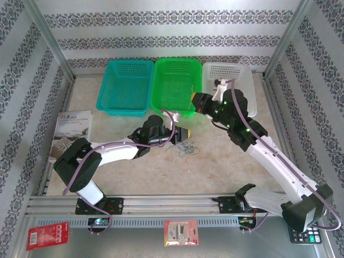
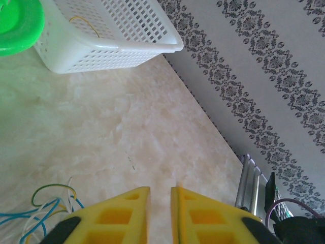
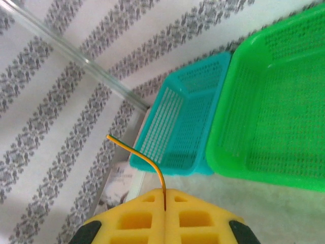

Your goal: Untangle the cables

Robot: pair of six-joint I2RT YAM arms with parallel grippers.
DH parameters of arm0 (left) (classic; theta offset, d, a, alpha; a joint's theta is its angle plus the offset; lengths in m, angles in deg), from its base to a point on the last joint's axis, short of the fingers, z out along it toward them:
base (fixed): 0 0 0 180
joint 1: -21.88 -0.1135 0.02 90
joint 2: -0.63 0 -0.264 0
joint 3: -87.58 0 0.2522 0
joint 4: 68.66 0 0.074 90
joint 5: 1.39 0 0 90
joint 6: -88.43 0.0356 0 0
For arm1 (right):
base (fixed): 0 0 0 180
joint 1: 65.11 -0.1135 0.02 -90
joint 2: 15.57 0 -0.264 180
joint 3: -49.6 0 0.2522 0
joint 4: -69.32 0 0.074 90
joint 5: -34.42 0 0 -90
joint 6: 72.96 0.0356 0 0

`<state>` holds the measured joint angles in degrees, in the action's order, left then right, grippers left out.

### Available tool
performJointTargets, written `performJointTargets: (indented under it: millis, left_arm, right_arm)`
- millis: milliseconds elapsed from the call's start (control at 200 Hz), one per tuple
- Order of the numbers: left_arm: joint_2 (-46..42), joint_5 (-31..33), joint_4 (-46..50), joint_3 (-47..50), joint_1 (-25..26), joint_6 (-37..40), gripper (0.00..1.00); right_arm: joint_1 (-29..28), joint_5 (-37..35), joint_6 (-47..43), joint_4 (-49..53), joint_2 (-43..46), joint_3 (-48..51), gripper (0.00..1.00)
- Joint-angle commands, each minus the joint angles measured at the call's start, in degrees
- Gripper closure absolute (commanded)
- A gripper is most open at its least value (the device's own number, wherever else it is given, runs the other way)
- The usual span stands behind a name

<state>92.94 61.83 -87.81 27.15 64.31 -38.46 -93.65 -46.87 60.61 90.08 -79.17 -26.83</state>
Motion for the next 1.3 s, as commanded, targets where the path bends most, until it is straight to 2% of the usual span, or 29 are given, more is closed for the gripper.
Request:
performJointTargets:
  millis: [0,340,480,659,774,879,984,1149,1189,1219,1259,1294]
  left_arm:
    - [-2.8,-0.3,-3.1,1.6,0.9,-0.3,0.86]
    - [-6.3,1.6,-1.3,3.2,0.9,0.5,0.90]
    - [-7.2,2.2,-0.9,3.2,0.9,0.6,0.87]
    - [-9.3,3.6,0.1,4.2,0.9,0.9,0.75]
    - [-11.1,4.5,2.6,4.4,0.9,2.1,0.63]
    - [-13.1,6.6,5.2,4.5,0.9,2.9,0.50]
    - [-15.1,10.1,8.6,4.5,0.9,3.6,0.41]
    - [-17.5,14.7,14.4,4.3,0.8,3.8,0.33]
    - [-18.0,15.3,15.6,4.3,0.8,3.7,0.32]
    - [-18.5,15.8,16.4,4.3,0.8,3.7,0.31]
    - [-19.0,16.5,17.5,4.2,0.8,3.8,0.29]
    - [-19.4,17.2,18.9,4.2,0.7,3.7,0.27]
  right_arm:
    - [3.2,1.0,0.3,-1.5,-0.6,-2.4,1.00]
    - [16.0,-1.6,-0.9,-1.7,-2.1,-3.5,1.00]
    - [19.9,-6.6,-4.6,-0.9,-4.7,-4.3,1.00]
    - [23.9,-13.6,-6.8,-1.5,-10.3,-6.4,1.00]
    - [24.7,-16.2,-8.4,-1.3,-15.7,-9.3,1.00]
    - [25.1,-16.3,-10.0,0.7,-21.1,-13.0,1.00]
    - [25.3,-15.0,-11.9,3.6,-26.9,-16.0,1.00]
    - [25.7,-12.8,-14.3,7.3,-33.0,-18.4,1.00]
    - [25.9,-11.8,-14.5,8.1,-34.0,-18.9,0.91]
    - [26.0,-10.8,-14.9,8.5,-34.7,-19.3,0.80]
    - [26.1,-9.5,-15.2,9.4,-35.5,-20.1,0.60]
    - [26.1,-8.5,-15.4,10.1,-35.8,-20.7,0.53]
